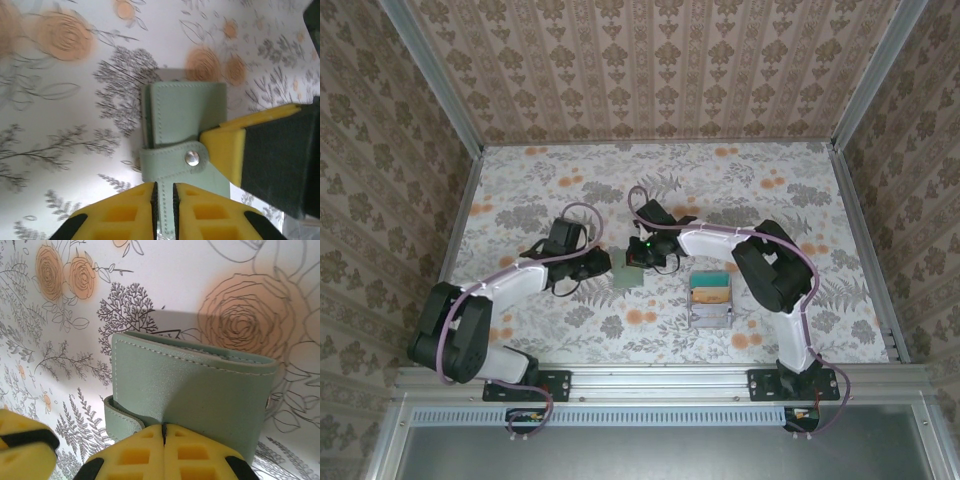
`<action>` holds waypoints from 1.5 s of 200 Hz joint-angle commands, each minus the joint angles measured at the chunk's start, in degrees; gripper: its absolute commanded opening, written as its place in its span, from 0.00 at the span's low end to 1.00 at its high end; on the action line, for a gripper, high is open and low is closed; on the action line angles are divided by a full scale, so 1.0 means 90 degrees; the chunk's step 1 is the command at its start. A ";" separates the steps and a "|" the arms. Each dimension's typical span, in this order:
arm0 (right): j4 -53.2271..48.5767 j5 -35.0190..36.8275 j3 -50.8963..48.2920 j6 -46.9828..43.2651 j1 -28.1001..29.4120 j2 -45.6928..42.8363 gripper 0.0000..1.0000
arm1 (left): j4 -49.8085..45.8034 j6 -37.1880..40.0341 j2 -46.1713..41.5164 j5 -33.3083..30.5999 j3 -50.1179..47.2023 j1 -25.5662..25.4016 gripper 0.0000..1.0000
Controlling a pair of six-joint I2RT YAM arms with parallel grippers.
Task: Take the credit cards out of the card holder
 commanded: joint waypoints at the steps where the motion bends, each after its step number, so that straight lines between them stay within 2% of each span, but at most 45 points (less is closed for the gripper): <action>1: -0.0168 0.0281 -0.0127 -0.0084 -0.0137 -0.0361 0.00 | -0.0256 0.0048 0.0089 -0.0241 0.0313 -0.0299 0.27; 11: -0.0123 0.0199 -0.0071 -0.0074 -0.0187 -0.0408 0.00 | -0.0410 0.0050 0.0154 -0.0451 0.0459 -0.0444 0.30; 23: -0.0083 0.0051 0.0020 -0.0107 -0.0240 -0.0403 0.00 | -0.0641 0.0085 0.0260 -0.0708 0.0661 -0.0643 0.38; 93: 0.0074 -0.0433 0.0272 -0.0170 -0.0418 0.0063 0.00 | -0.1458 0.0167 0.1246 -0.1426 0.1684 -0.1258 0.37; 153: 0.0050 -0.0443 0.0256 -0.0151 -0.0427 0.0464 0.00 | -0.2056 0.0207 0.1928 -0.1863 0.2236 -0.1344 0.42; 199: 0.0043 -0.0473 0.0202 -0.0142 -0.0427 0.0527 0.00 | -0.2667 0.0207 0.2337 -0.2482 0.2639 -0.1422 0.43; 220: 0.0052 -0.0496 0.0178 -0.0151 -0.0427 0.0533 0.00 | -0.2787 0.0207 0.2489 -0.2673 0.2676 -0.1435 0.40; 260: 0.0037 -0.0545 0.0129 -0.0176 -0.0418 0.0524 0.00 | -0.2842 0.0159 0.2876 -0.2923 0.2765 -0.1383 0.28; 278: 0.0010 -0.0545 0.0091 -0.0181 -0.0418 0.0520 0.00 | -0.2663 0.0107 0.2938 -0.2796 0.2685 -0.1307 0.11; 300: -0.0121 -0.0470 0.0077 -0.0200 -0.0417 0.0541 0.00 | -0.2359 -0.0032 0.2862 -0.2600 0.2427 -0.1114 0.03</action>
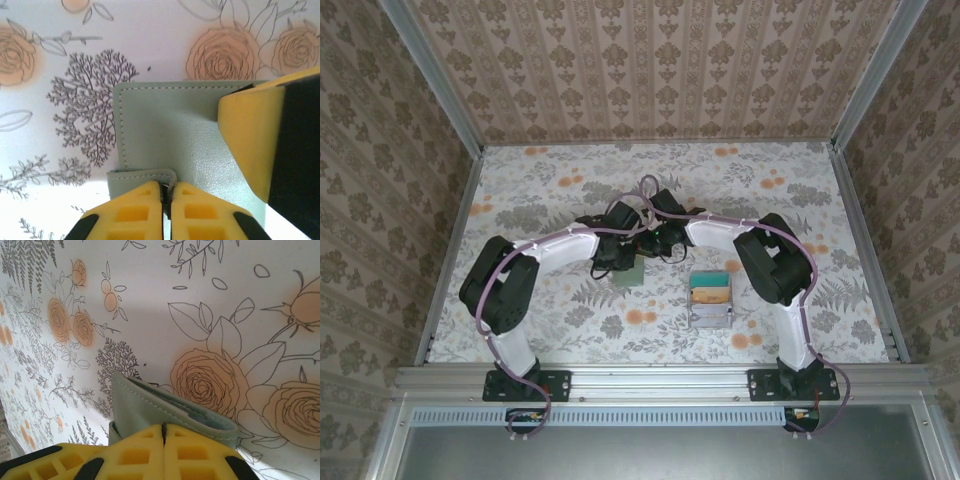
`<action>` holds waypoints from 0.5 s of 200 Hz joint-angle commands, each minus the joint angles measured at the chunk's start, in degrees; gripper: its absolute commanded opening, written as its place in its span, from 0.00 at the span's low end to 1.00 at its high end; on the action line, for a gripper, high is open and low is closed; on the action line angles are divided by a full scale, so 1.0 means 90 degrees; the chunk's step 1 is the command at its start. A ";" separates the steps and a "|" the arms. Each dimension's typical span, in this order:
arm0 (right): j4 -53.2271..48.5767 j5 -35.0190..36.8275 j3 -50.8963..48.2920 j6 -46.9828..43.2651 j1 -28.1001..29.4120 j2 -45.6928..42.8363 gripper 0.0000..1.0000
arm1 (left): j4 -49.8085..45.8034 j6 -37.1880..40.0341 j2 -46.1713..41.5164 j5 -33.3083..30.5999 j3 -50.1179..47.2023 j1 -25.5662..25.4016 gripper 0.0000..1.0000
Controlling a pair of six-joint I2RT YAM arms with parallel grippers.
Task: Take the credit cards out of the card holder
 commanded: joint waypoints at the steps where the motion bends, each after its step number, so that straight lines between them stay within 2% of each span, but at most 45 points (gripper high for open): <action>1: -0.0427 0.0070 -0.0123 -0.0125 0.0093 0.0241 0.00 | 0.0358 -0.0151 0.0473 -0.0300 -0.0474 0.0291 0.02; 3: -0.0442 0.0083 -0.0122 -0.0129 0.0092 0.0249 0.00 | 0.0377 -0.0172 0.0460 -0.0280 -0.0501 0.0310 0.00; 52: -0.1256 0.0505 0.0063 -0.0237 0.0076 0.0492 0.00 | 0.1353 -0.0643 -0.0184 0.0558 -0.1516 0.1052 0.00; 100: -0.1442 0.0581 0.0011 -0.0257 0.0066 0.0611 0.00 | 0.1881 -0.0799 -0.0757 0.1241 -0.2284 0.1980 0.00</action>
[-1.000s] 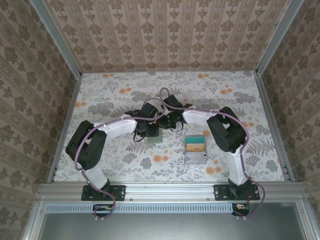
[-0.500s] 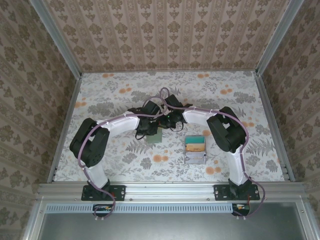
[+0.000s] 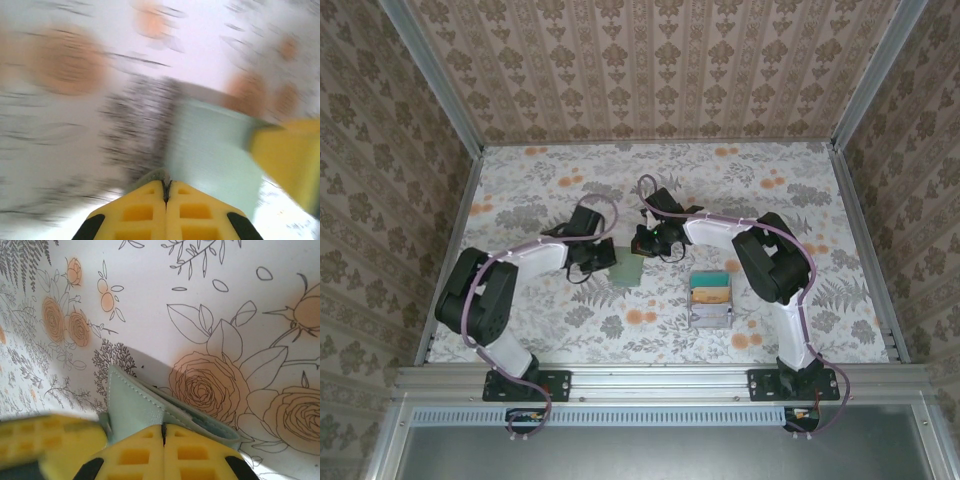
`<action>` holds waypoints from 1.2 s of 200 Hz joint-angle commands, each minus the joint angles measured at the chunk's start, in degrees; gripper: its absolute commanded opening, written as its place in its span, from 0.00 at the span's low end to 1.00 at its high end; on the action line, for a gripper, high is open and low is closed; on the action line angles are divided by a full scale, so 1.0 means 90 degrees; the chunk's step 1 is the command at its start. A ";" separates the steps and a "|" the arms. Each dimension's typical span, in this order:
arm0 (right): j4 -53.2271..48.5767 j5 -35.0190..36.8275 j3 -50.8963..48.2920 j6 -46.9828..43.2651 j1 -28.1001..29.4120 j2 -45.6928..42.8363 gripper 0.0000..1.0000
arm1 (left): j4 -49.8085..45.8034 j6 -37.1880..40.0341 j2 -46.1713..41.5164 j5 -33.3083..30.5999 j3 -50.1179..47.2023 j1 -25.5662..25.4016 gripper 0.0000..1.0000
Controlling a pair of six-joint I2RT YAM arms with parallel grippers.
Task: Take the credit cards out of the card holder
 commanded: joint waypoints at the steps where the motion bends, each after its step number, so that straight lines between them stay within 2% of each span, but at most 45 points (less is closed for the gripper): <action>1: -0.1108 0.0515 -0.0210 -0.0135 0.0045 0.0496 0.00 | -0.0230 -0.0240 0.0099 -0.0368 -0.0503 0.0532 0.00; 25: -0.1094 0.0517 -0.0211 -0.0173 0.0044 0.0477 0.00 | -0.0176 -0.0252 0.0036 -0.0249 -0.0603 0.0696 0.00; 72: -0.0713 0.0196 -0.0054 -0.0305 0.0044 0.0145 0.00 | -0.0111 -0.0102 -0.0539 0.0189 -0.0453 0.0660 0.00; 108: -0.0807 0.0187 0.0354 -0.0404 0.0044 -0.0379 0.39 | -0.0215 0.0094 -0.1169 0.0560 -0.0233 0.0531 0.00; 126: -0.0880 0.0143 0.0452 -0.0366 0.0051 -0.0577 0.48 | -0.0165 0.0099 -0.1354 0.0723 -0.0229 0.0432 0.00; 154: -0.0982 0.0047 0.0390 -0.0149 0.0106 -0.0747 0.54 | -0.0059 0.0029 -0.1624 0.0753 -0.0264 0.0209 0.00; 175: -0.1012 0.0098 0.0245 -0.0073 0.0197 -0.0885 0.64 | 0.0123 -0.0047 -0.1963 0.0706 -0.0352 0.0089 0.00; 221: -0.0556 -0.0170 -0.0332 0.0289 0.0219 -0.1056 0.68 | 0.0273 0.0009 -0.2405 0.0696 -0.0383 0.0066 0.00; 240: -0.0406 -0.0262 -0.0449 0.0371 0.0219 -0.1024 0.65 | 0.0306 -0.0087 -0.2348 0.0649 -0.0509 -0.0142 0.00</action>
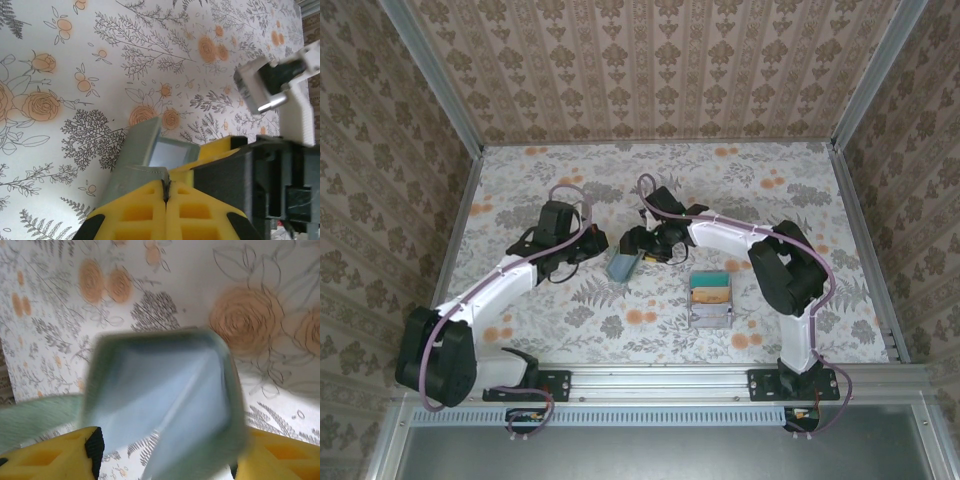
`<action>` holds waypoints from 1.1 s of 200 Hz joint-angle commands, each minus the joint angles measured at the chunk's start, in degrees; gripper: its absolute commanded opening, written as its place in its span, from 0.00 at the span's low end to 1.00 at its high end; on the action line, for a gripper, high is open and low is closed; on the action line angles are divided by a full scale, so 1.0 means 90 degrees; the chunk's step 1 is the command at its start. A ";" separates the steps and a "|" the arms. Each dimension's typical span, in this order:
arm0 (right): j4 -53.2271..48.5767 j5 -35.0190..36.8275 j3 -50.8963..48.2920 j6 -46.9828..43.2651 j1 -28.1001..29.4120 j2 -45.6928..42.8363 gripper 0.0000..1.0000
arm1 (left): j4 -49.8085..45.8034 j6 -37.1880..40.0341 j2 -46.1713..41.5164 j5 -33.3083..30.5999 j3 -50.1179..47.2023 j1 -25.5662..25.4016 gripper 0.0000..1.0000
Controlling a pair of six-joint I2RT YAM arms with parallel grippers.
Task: Take the credit cards out of the card holder
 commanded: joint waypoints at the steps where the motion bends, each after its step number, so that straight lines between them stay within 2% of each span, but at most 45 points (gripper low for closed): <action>1: 0.0206 -0.0205 -0.0220 0.0270 0.0015 -0.0171 0.65 | 0.0112 -0.0004 0.0010 0.0066 -0.0131 -0.0171 0.00; 20: 0.0339 -0.0235 -0.0290 0.0343 0.0016 -0.0106 0.56 | 0.0131 -0.0073 0.0015 -0.0014 -0.0238 -0.0188 0.00; 61: 0.0437 -0.0191 -0.0460 0.0423 0.0025 -0.0043 0.47 | -0.0456 -0.0033 -0.0063 -0.0622 -0.0332 -0.0107 0.00; 105: 0.0534 -0.0209 -0.0596 0.0471 0.0055 -0.0266 0.48 | -0.0733 -0.0021 -0.0102 -0.0829 -0.0593 0.0266 0.00; 124: 0.0527 -0.0163 -0.0678 0.0466 0.0073 -0.0372 0.32 | -0.0686 -0.0007 -0.0102 -0.0794 -0.0625 0.0273 0.00; 147: 0.0448 -0.0049 -0.0757 0.0456 0.0093 -0.0483 0.21 | -0.0683 0.0030 -0.0083 -0.0811 -0.0623 0.0279 0.00; 174: 0.0273 0.0147 -0.0788 0.0333 0.0094 -0.0608 0.17 | -0.0755 0.0154 0.0040 -0.0862 -0.0633 0.0310 0.00; 192: 0.0228 0.0184 -0.0816 0.0267 0.0069 -0.0568 0.06 | -0.0728 0.0286 0.0203 -0.0862 -0.0682 0.0397 0.00; 220: 0.0354 0.0165 -0.0997 0.0266 0.0016 -0.0398 0.02 | -0.0589 0.0517 0.0642 -0.0842 -0.0638 0.0557 0.00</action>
